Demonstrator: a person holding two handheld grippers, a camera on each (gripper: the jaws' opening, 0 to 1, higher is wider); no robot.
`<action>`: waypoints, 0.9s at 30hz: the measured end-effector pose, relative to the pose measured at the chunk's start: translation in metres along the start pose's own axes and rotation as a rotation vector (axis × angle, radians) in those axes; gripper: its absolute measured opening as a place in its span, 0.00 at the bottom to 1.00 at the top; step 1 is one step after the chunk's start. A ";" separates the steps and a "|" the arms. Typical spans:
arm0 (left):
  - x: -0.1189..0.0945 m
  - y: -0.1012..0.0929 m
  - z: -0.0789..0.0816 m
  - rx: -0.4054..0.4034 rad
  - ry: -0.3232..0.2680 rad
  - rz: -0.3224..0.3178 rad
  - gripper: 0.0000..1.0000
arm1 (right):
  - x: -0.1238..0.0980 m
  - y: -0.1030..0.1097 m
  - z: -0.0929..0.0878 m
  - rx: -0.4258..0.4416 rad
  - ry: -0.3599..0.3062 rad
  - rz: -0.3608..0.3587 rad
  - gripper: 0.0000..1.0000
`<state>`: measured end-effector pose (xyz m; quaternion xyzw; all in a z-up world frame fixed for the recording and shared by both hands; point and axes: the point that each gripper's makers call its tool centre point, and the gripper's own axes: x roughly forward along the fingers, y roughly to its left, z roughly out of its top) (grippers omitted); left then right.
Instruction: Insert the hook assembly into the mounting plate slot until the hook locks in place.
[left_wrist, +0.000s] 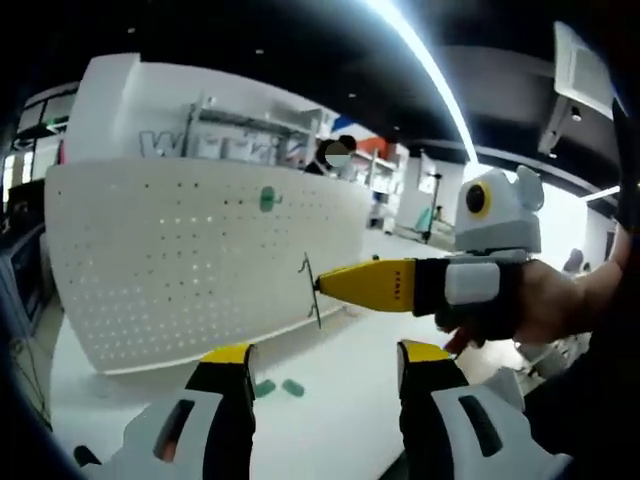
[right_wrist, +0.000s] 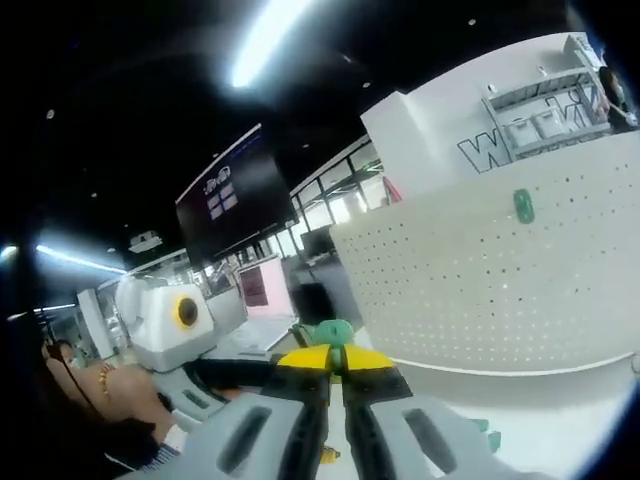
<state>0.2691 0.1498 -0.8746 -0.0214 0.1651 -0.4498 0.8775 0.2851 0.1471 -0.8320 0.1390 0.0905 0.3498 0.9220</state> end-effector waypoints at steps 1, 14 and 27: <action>0.000 0.000 0.000 -0.005 0.002 0.000 0.58 | 0.000 0.000 0.000 -0.005 -0.002 -0.001 0.00; -0.006 0.007 0.006 0.004 -0.034 0.052 0.85 | 0.000 -0.008 -0.003 -0.010 0.009 -0.018 0.00; -0.007 0.003 0.019 0.011 -0.085 0.059 1.00 | 0.002 -0.026 0.002 0.000 -0.010 -0.075 0.01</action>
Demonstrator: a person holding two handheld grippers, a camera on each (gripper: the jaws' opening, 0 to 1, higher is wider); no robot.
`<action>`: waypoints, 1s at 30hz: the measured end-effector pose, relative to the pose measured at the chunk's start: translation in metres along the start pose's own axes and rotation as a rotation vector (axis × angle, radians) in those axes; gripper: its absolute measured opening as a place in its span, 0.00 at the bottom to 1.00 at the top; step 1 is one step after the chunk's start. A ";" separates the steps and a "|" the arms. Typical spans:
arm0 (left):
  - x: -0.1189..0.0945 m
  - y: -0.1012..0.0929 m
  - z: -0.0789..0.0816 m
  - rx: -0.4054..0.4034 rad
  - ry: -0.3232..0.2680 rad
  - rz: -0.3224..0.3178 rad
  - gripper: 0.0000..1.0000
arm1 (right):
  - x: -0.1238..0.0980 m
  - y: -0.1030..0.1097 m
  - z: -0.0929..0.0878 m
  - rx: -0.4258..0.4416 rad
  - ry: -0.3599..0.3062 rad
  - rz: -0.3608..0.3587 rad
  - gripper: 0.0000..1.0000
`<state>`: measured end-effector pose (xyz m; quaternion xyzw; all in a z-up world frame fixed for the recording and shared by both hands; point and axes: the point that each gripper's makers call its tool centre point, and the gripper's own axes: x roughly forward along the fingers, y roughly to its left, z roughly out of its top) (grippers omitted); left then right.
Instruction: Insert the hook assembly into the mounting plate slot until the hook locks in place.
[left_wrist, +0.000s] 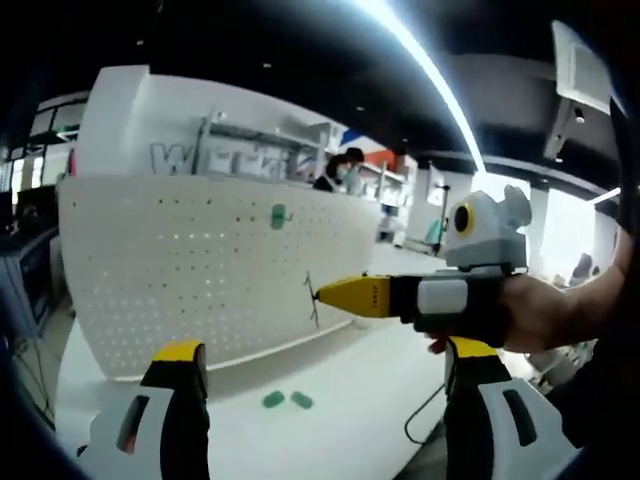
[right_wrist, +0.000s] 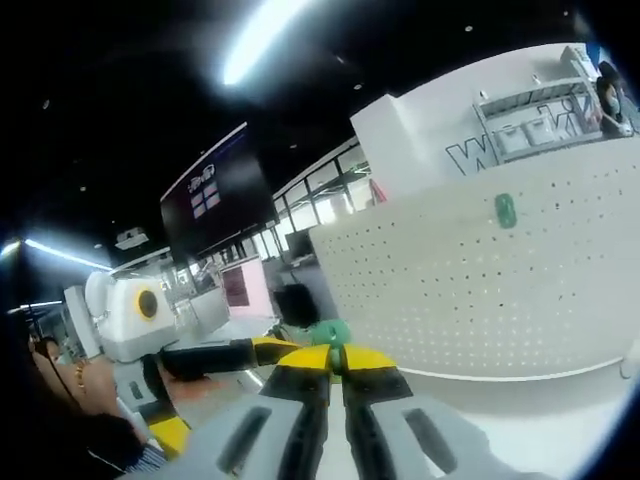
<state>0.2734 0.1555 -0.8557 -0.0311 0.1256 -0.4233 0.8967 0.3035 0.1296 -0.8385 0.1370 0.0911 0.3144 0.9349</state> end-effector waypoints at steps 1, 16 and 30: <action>0.000 0.000 0.001 0.002 0.000 0.003 1.00 | 0.000 -0.001 0.001 -0.003 -0.002 -0.004 0.01; -0.001 0.004 -0.003 -0.006 -0.006 0.019 1.00 | 0.014 -0.047 0.024 -0.054 -0.068 -0.140 0.00; -0.006 0.016 -0.007 0.000 0.016 0.048 1.00 | 0.024 -0.117 0.059 -0.095 -0.145 -0.309 0.01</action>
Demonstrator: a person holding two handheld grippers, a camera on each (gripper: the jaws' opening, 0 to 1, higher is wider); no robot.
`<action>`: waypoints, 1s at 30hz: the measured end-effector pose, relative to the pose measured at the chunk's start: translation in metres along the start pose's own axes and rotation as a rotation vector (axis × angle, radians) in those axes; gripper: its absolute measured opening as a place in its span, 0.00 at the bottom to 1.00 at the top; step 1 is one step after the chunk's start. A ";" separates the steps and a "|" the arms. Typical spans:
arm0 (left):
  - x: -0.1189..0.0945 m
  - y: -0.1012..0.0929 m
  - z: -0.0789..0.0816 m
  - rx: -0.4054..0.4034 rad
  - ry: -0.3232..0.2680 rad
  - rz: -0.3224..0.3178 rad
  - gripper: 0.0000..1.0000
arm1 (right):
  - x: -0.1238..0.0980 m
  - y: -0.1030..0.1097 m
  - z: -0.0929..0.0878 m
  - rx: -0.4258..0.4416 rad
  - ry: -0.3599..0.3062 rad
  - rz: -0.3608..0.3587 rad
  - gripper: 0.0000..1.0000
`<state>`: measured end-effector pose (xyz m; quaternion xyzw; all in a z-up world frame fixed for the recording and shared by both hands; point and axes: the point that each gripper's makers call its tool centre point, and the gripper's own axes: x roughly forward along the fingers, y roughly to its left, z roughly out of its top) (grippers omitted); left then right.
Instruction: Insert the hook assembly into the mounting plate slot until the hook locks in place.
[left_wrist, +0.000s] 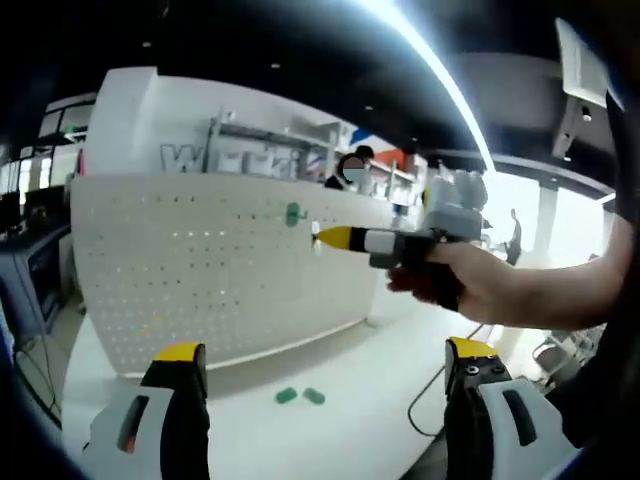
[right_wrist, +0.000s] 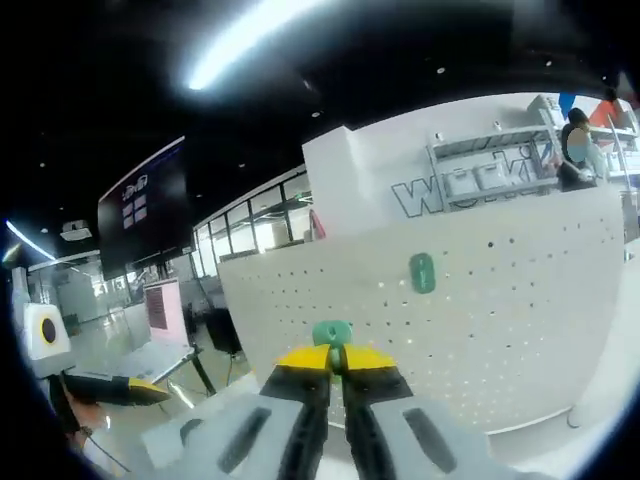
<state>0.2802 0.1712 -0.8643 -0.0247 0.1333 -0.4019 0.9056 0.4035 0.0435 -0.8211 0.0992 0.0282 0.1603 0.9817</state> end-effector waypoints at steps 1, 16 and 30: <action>0.000 0.001 -0.001 0.006 0.006 0.003 1.00 | 0.002 -0.003 0.001 -0.001 -0.002 -0.007 0.01; 0.007 0.012 -0.006 -0.003 0.027 0.012 1.00 | 0.016 -0.063 0.022 -0.008 -0.059 -0.142 0.01; 0.008 0.022 -0.010 -0.016 0.044 0.028 1.00 | 0.032 -0.090 0.036 -0.021 -0.111 -0.213 0.01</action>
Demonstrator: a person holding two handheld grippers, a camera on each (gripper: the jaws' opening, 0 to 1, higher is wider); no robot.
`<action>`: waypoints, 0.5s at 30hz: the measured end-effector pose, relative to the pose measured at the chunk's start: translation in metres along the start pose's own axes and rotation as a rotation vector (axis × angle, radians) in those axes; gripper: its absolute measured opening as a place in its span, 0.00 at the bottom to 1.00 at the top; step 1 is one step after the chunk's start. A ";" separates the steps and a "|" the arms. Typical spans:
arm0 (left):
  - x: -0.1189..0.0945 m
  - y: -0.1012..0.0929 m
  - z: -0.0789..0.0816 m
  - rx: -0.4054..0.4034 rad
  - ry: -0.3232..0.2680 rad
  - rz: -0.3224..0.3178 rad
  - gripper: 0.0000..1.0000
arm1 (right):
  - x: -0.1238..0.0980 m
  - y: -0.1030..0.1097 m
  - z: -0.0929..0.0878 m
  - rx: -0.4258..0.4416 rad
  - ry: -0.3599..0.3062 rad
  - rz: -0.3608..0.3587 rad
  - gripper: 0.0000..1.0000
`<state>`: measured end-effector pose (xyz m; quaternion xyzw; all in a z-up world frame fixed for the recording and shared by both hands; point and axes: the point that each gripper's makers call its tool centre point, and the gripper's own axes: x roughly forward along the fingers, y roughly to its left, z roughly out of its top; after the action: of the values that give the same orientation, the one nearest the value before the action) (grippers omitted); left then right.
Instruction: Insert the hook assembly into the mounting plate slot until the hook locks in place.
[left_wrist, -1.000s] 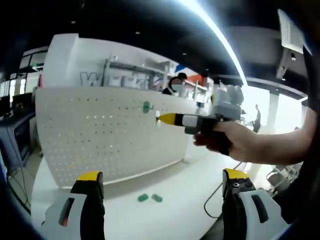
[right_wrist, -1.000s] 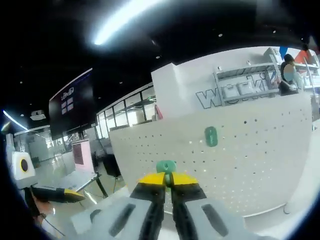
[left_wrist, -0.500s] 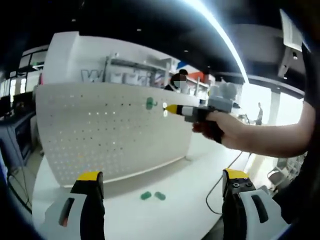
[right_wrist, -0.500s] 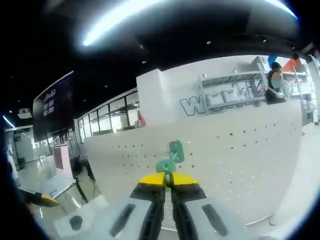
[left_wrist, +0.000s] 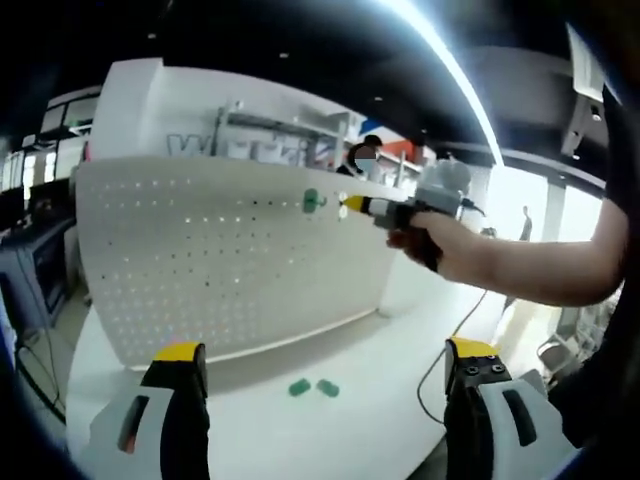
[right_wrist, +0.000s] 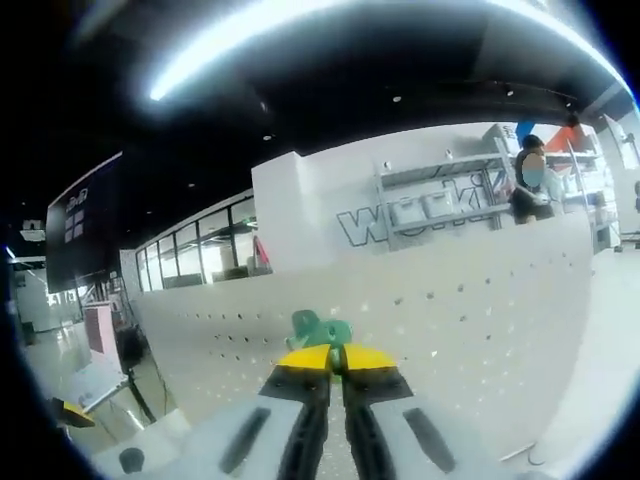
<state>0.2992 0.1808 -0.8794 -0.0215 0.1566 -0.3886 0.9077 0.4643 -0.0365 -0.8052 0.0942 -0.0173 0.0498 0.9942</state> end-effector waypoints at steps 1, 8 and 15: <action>0.000 0.000 0.000 0.000 0.001 0.000 1.00 | 0.002 0.000 0.000 -0.005 0.000 0.000 0.01; 0.001 0.005 -0.002 -0.005 0.010 0.006 1.00 | 0.014 -0.005 0.003 -0.015 -0.017 -0.019 0.01; 0.002 0.010 -0.003 -0.014 0.013 0.015 1.00 | 0.024 -0.014 0.007 -0.028 -0.037 -0.045 0.01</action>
<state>0.3067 0.1869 -0.8849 -0.0240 0.1652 -0.3809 0.9094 0.4889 -0.0490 -0.7996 0.0817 -0.0345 0.0256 0.9957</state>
